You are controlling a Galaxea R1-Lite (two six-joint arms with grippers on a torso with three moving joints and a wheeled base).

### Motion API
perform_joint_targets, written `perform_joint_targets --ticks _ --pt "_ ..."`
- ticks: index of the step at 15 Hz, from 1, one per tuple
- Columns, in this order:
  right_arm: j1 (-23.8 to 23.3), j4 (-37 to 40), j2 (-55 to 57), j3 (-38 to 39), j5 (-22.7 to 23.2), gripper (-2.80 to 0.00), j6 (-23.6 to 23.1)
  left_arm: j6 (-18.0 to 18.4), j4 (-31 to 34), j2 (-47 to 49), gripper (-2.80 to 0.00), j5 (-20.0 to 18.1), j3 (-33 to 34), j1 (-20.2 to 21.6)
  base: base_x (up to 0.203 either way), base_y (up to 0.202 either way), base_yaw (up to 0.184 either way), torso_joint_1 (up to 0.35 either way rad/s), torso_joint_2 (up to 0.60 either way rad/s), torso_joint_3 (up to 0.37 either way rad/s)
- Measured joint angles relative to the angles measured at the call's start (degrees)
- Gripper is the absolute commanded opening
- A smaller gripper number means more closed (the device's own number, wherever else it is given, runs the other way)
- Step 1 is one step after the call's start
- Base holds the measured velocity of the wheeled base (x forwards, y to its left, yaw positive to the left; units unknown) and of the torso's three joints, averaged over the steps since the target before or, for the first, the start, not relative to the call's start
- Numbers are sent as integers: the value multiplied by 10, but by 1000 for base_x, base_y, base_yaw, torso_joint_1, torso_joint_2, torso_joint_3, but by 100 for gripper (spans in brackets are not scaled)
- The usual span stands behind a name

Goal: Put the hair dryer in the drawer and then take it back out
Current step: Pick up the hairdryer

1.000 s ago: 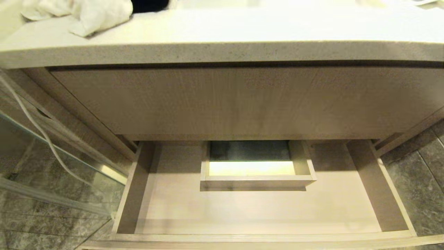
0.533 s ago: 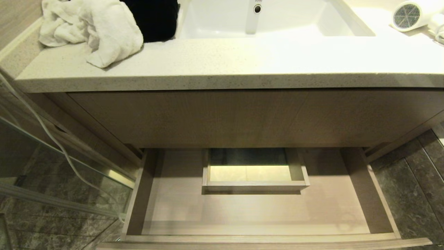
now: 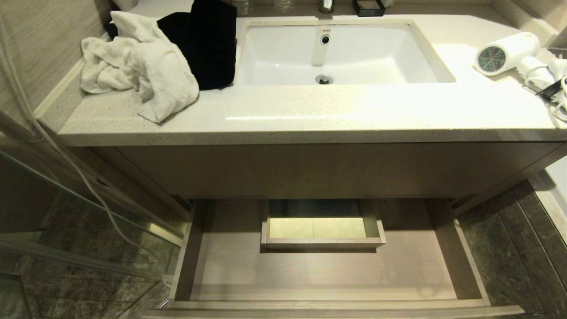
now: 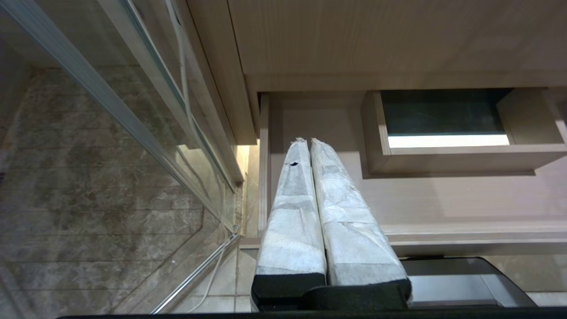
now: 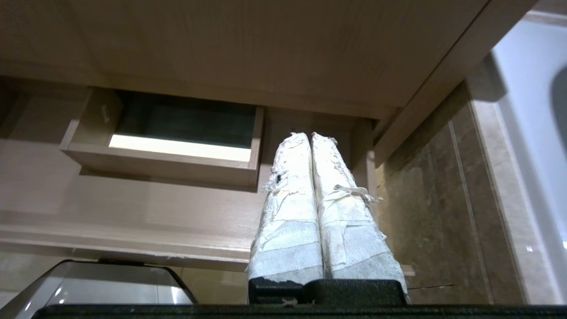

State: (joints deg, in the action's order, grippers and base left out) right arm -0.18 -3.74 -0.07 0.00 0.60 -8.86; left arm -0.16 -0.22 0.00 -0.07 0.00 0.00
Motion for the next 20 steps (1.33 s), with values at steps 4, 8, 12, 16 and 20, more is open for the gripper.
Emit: perform_joint_targets --ticks 4,8,12,16,20 --pt "0 0 0 0 0 -280 0 0 0 0 -280 0 0 0 0 0 0 307 -600 -296" --pt "0 0 0 0 0 -280 1 0 0 0 -280 0 0 0 0 0 0 225 -434 -215" --pt "0 0 0 0 0 -280 1 0 0 0 -280 0 0 0 0 0 0 70 -136 -62" --pt "0 0 0 0 0 -280 -1 0 0 0 -280 0 0 0 0 0 0 0 0 0" --pt "0 0 0 0 0 -280 -1 0 0 0 -280 0 0 0 0 0 0 0 0 0"
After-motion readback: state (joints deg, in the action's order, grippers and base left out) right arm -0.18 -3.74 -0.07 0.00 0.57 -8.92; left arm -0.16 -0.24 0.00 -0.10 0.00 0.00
